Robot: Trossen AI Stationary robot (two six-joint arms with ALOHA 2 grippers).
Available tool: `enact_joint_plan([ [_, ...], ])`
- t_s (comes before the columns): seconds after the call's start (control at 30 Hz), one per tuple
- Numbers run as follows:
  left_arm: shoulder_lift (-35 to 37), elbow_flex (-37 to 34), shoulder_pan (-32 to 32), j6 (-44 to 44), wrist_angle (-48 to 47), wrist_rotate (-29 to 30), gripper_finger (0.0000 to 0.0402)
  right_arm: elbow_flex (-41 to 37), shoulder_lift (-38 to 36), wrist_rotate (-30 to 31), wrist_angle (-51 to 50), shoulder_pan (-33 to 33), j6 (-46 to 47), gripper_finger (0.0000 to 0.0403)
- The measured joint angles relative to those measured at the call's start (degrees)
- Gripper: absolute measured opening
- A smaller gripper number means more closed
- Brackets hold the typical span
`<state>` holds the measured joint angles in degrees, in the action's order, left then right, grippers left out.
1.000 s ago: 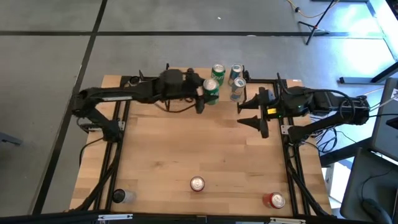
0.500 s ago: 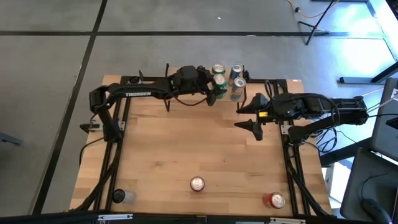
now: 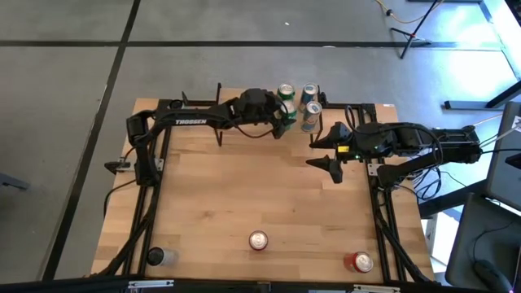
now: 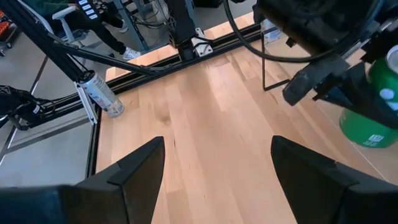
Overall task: Place canned beverage on shelf
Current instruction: Put the green soda can on the shelf aligned with the other green soda can
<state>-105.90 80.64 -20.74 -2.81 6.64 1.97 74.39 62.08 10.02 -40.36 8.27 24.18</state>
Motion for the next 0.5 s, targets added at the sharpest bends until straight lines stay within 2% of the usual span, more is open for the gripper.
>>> enact_joint_plan([
  [0.5,0.1,0.0,0.0,1.9,-1.6,0.4,0.0275,0.0,0.0,-0.1,0.0,0.0,1.1,0.0278],
])
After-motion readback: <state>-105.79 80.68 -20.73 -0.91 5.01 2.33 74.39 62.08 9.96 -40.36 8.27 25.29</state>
